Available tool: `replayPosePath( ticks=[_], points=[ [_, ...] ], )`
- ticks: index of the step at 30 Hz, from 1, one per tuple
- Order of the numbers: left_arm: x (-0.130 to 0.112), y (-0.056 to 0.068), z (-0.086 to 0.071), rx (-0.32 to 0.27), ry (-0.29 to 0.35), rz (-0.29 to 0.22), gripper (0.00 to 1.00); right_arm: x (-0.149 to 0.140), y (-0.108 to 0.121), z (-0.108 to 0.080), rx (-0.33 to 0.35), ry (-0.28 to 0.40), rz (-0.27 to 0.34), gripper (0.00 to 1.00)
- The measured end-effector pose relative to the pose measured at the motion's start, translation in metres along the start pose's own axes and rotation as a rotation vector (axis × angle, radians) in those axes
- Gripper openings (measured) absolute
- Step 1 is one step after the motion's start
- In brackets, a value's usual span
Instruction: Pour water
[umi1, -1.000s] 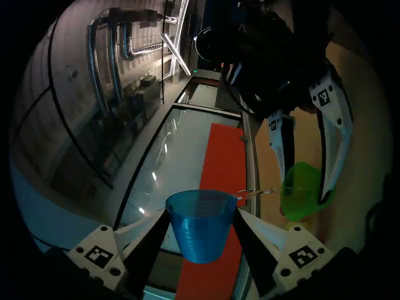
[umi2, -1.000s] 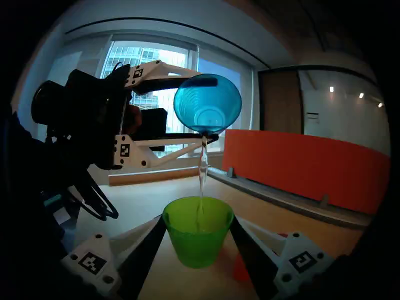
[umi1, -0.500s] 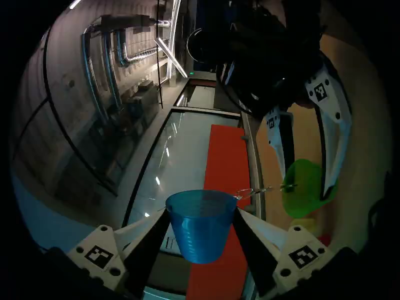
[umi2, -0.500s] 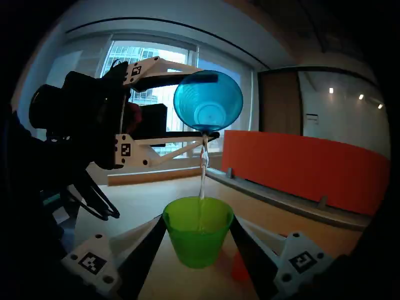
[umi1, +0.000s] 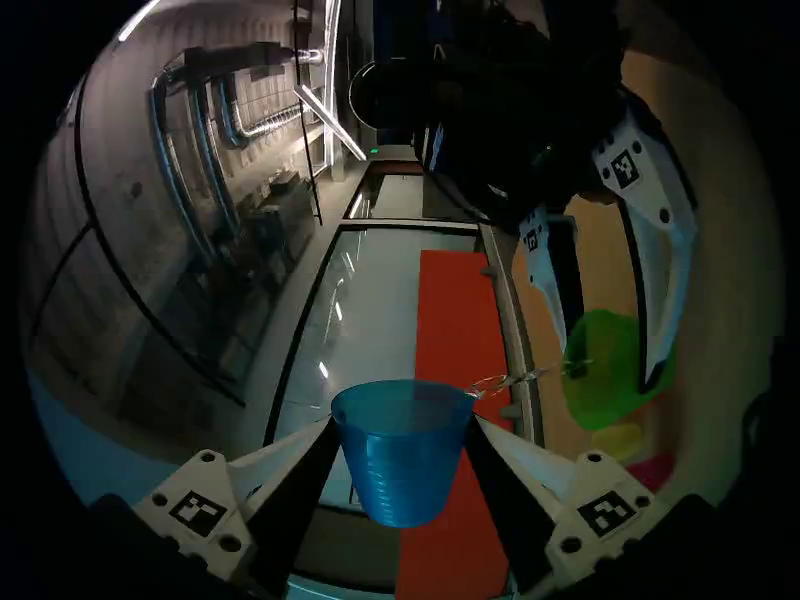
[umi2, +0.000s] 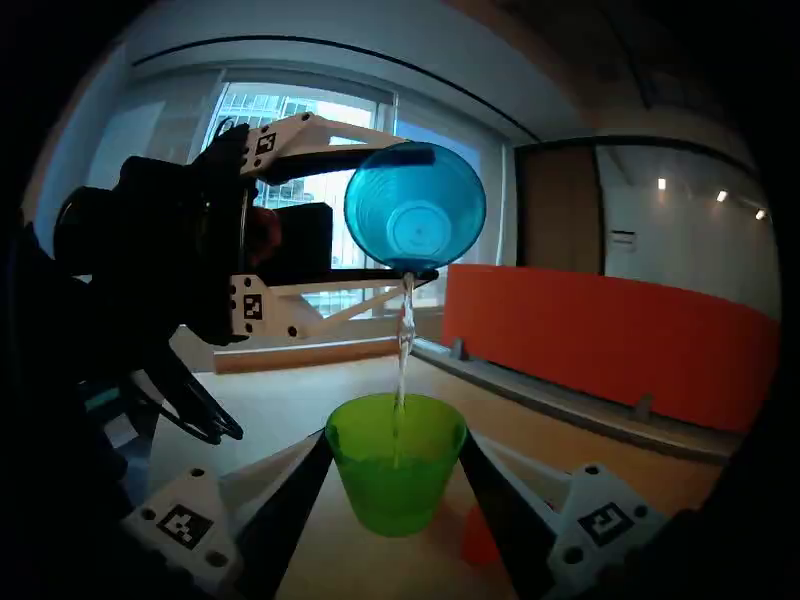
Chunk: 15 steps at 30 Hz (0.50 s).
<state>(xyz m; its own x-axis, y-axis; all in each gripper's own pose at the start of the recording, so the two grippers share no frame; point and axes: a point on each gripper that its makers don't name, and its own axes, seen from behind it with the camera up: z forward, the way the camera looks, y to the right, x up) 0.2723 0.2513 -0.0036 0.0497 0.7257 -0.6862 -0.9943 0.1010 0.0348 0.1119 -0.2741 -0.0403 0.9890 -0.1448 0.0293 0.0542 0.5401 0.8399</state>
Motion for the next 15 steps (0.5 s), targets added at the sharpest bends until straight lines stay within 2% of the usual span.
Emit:
replayPosePath(
  ticks=[15],
  points=[
    [0.0033, -0.0006, -0.0015, 0.006, -0.001, 0.062, 0.86, -0.0007, 0.0012, -0.0018, -0.005, 0.005, 0.003, 0.91]
  ],
)
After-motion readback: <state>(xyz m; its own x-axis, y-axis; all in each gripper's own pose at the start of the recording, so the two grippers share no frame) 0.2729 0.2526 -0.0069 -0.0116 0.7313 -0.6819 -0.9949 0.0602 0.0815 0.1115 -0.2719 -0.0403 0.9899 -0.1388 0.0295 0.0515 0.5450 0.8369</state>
